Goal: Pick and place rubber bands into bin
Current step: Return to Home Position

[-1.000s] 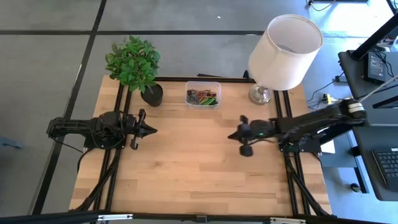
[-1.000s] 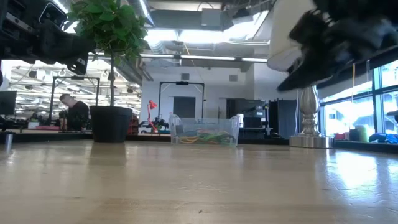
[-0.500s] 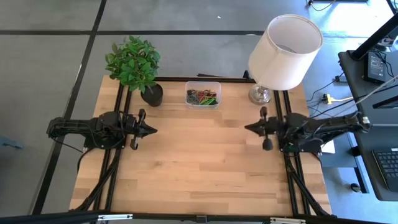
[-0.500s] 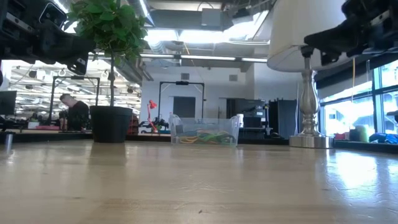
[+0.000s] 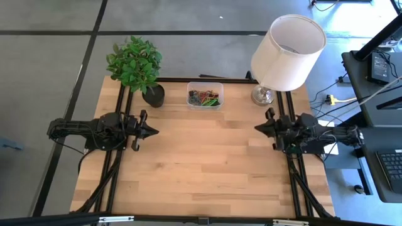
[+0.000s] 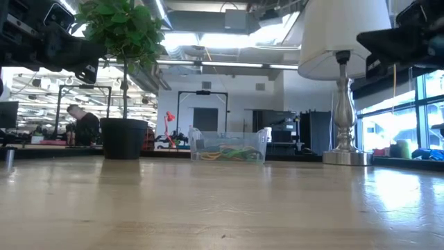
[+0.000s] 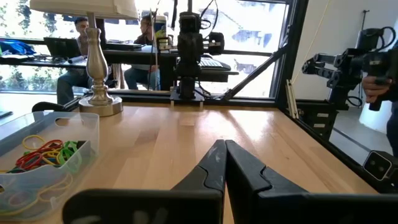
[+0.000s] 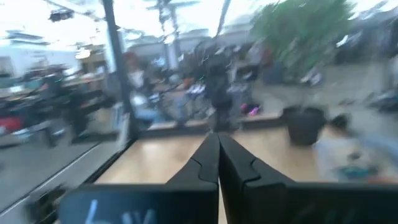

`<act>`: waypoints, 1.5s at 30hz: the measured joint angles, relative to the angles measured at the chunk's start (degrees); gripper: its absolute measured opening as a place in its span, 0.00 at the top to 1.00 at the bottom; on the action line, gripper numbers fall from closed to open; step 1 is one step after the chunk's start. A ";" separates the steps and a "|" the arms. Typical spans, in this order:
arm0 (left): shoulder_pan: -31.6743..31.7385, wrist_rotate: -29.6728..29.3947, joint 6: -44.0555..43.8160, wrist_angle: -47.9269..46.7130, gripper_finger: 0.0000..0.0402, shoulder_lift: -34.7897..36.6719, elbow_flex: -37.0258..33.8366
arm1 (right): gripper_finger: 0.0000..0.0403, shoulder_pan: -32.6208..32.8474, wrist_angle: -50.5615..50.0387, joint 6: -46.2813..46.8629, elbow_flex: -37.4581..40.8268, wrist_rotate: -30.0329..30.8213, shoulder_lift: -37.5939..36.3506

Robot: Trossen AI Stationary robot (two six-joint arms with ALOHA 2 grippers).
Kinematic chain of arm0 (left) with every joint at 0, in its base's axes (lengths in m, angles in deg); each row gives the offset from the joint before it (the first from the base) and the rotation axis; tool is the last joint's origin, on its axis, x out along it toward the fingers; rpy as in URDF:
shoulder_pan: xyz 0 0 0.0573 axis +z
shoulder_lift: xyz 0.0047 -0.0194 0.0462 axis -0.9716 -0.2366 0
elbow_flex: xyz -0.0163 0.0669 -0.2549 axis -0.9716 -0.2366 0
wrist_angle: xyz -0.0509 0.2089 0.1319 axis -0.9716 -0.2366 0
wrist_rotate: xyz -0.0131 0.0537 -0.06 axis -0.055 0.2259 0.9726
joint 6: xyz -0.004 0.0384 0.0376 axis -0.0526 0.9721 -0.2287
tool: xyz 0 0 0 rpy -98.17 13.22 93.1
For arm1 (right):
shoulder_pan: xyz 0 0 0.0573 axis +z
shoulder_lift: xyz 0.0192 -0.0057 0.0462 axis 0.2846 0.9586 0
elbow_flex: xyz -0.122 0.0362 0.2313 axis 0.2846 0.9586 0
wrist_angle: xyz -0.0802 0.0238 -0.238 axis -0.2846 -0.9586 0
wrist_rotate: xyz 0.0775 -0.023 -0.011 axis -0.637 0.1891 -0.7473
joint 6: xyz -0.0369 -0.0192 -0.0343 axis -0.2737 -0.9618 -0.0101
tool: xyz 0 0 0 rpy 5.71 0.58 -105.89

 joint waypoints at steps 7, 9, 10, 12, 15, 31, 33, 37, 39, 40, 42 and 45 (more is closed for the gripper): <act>0.00 0.00 -0.02 -0.03 1.00 -0.02 -0.01 | 1.00 0.03 -7.17 -0.41 0.52 -3.59 -0.34; 0.00 -0.04 -0.02 -0.03 1.00 -0.02 0.02 | 1.00 0.03 -7.60 -1.77 0.52 -3.03 -0.32; 0.00 -0.04 0.00 -0.03 1.00 -0.02 0.00 | 1.00 0.04 -7.64 -2.74 0.52 -2.13 -0.32; 0.00 -0.02 -0.02 -0.03 1.00 -0.02 0.01 | 1.00 0.03 -8.12 -5.65 0.52 0.30 -0.22; -0.01 -0.02 0.00 -0.03 1.00 -0.02 0.00 | 1.00 0.03 -8.83 -9.18 0.50 3.95 -0.16; -0.02 -0.02 0.00 -0.03 1.00 -0.02 0.00 | 0.93 0.03 -8.69 -9.05 0.50 4.30 -0.14; -0.01 -0.02 0.00 -0.03 1.00 -0.02 0.01 | 0.93 0.03 -8.69 -9.11 0.50 4.30 -0.14; 0.00 -0.02 0.00 -0.03 1.00 -0.02 0.00 | 0.93 0.03 -8.67 -9.05 0.50 4.30 -0.14; 0.00 -0.02 0.00 -0.03 1.00 -0.02 0.00 | 0.93 0.03 -8.67 -9.16 0.50 4.30 -0.14; -0.01 -0.02 0.00 -0.03 1.00 -0.02 0.02 | 0.93 0.03 -8.67 -9.16 0.50 4.30 -0.14; -0.01 -0.02 -0.01 -0.03 1.00 -0.02 0.00 | 0.93 0.03 -8.65 -9.05 0.50 4.30 -0.14; 0.00 -0.02 -0.02 -0.03 1.00 -0.02 -0.01 | 0.93 0.03 -8.67 -9.16 0.50 4.30 -0.14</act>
